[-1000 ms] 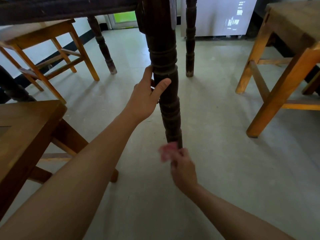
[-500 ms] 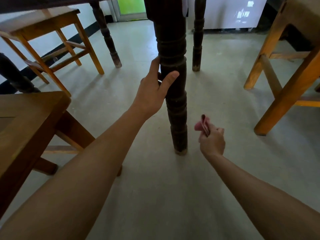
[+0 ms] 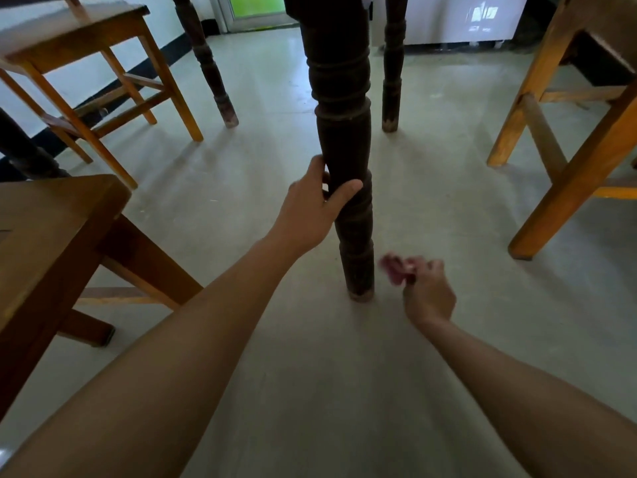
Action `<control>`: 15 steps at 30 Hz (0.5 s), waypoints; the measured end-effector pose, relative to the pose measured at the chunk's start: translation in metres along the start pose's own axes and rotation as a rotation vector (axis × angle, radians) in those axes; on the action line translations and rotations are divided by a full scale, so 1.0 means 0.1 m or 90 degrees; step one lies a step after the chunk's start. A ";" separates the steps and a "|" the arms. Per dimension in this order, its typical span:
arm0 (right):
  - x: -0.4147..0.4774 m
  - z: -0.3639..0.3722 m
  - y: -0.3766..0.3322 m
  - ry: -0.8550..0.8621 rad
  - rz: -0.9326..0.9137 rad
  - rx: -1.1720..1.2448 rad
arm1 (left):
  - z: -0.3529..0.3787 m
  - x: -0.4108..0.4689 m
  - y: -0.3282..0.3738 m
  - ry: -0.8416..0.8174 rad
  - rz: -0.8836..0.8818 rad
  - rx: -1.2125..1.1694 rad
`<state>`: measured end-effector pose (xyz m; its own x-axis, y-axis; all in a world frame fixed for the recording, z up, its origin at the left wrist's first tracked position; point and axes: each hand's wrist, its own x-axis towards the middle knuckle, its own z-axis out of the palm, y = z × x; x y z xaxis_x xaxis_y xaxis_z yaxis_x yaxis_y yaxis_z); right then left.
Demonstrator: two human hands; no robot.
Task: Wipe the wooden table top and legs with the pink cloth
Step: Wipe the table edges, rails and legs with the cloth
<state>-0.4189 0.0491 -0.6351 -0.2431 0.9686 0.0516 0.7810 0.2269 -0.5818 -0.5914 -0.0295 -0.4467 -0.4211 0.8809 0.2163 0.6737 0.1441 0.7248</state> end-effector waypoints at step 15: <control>-0.87 0.65 -0.21 -0.207 -0.058 0.168 | 0.03 0.05 -0.11 -0.004 -0.001 -0.040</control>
<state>-0.4514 -0.0468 -0.6806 -0.5058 0.8539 -0.1225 0.5844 0.2347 -0.7768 -0.5988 -0.0253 -0.4559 -0.4181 0.8837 0.2104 0.6337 0.1178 0.7646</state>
